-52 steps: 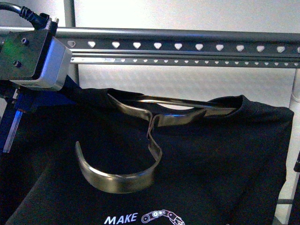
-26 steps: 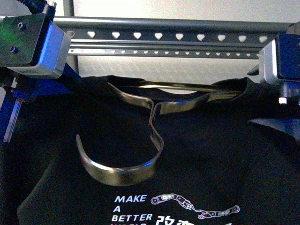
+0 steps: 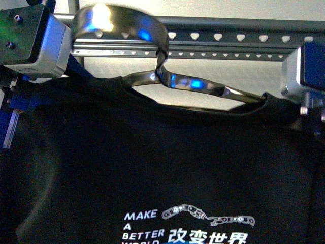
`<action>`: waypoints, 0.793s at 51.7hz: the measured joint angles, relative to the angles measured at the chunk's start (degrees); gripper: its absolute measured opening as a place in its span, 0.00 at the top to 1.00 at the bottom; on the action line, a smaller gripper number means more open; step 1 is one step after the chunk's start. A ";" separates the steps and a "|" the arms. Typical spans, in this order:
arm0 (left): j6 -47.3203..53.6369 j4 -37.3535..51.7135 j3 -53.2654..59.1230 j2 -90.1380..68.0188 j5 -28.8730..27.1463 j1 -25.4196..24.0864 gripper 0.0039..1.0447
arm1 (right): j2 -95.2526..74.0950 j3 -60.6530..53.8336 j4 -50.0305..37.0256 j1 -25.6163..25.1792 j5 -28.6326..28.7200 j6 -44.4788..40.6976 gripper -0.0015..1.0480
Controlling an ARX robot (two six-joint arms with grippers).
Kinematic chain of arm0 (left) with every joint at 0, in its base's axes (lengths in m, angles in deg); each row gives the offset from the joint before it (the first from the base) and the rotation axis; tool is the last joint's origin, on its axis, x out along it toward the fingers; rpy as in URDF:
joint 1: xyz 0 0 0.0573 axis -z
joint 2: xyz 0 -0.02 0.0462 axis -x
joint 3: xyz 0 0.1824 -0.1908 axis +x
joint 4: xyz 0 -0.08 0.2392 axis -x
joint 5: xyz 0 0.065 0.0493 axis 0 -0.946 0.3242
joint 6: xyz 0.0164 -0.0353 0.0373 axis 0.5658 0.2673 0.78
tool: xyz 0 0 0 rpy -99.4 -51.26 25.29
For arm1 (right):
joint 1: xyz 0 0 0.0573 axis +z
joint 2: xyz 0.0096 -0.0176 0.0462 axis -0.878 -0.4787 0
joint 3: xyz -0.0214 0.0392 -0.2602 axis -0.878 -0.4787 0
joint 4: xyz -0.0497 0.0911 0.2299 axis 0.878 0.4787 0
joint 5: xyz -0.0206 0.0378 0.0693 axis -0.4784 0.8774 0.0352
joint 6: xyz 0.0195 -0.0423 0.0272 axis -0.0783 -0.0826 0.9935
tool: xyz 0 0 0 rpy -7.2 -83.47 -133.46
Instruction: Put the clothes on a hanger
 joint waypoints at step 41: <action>-107.60 23.12 0.92 3.63 -38.49 -4.42 0.17 | 14.88 -16.85 3.50 -4.70 3.23 45.59 0.91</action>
